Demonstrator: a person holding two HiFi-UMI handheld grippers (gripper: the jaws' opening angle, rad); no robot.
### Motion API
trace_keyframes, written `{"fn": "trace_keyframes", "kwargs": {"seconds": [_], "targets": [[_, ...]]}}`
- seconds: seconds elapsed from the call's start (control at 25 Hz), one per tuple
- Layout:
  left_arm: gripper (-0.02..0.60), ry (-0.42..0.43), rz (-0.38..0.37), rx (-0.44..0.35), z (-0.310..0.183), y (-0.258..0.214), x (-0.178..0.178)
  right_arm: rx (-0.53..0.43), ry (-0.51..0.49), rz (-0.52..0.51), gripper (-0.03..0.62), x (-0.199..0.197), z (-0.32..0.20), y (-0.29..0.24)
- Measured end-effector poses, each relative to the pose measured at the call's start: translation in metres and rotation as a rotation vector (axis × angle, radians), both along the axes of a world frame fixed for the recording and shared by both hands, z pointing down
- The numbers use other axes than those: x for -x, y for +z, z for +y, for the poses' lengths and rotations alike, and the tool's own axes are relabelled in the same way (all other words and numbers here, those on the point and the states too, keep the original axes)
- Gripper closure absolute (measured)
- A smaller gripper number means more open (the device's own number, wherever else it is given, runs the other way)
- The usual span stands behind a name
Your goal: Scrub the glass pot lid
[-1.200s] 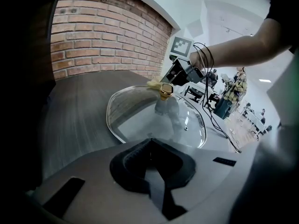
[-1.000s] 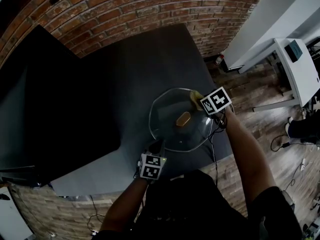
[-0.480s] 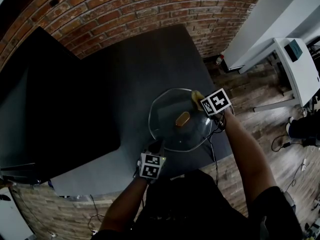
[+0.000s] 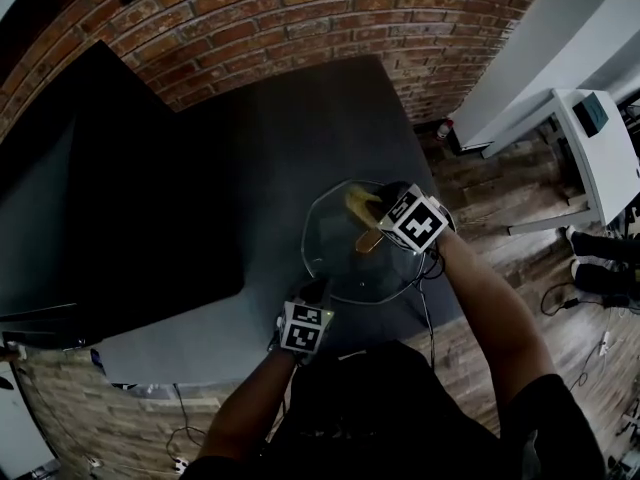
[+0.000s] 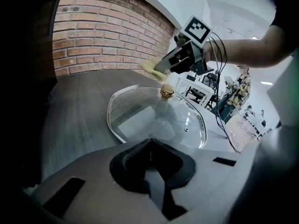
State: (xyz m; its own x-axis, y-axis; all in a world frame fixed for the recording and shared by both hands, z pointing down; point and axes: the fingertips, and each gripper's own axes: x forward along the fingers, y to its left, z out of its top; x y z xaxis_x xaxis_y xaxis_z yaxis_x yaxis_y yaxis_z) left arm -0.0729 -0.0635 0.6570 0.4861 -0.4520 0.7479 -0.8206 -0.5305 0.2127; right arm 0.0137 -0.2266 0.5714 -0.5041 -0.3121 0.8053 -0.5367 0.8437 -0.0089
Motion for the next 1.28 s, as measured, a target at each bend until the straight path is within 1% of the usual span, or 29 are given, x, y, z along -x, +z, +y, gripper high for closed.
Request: {"fn": "trace_keyframes", "kwargs": {"seconds": [0.16, 0.28, 0.4, 0.48, 0.64, 0.8, 0.96, 1.12, 1.28], "targets": [[0.546, 0.001, -0.01, -0.017, 0.0, -0.003, -0.003, -0.016, -0.305, 0.042, 0.545, 0.065, 0.037, -0.011], [0.546, -0.001, -0.027, -0.003, 0.003, -0.005, -0.004, -0.028, -0.513, 0.121, 0.545, 0.099, 0.068, 0.001], [0.546, -0.011, -0.027, -0.005, 0.003, -0.006, -0.005, -0.054, -0.686, 0.206, 0.545, 0.121, 0.094, 0.018], [0.546, -0.018, -0.027, -0.007, 0.002, -0.006, -0.005, -0.049, -0.763, 0.241, 0.545, 0.129, 0.108, 0.029], [0.546, -0.029, -0.022, -0.006, 0.002, -0.006, -0.003, -0.013, -0.841, 0.29, 0.545, 0.139, 0.125, 0.049], [0.546, -0.04, -0.024, -0.011, 0.002, -0.006, -0.001, -0.006, -0.881, 0.338, 0.545, 0.141, 0.132, 0.065], [0.547, -0.044, -0.026, -0.01, 0.001, -0.005, -0.001, -0.02, -0.878, 0.362, 0.545, 0.143, 0.128, 0.073], [0.546, -0.045, -0.029, -0.008, 0.001, -0.005, -0.001, 0.002, -0.871, 0.378, 0.543, 0.141, 0.126, 0.076], [0.548, -0.042, -0.033, -0.003, 0.002, -0.006, -0.002, 0.026, -0.838, 0.371, 0.543, 0.145, 0.12, 0.076]]}}
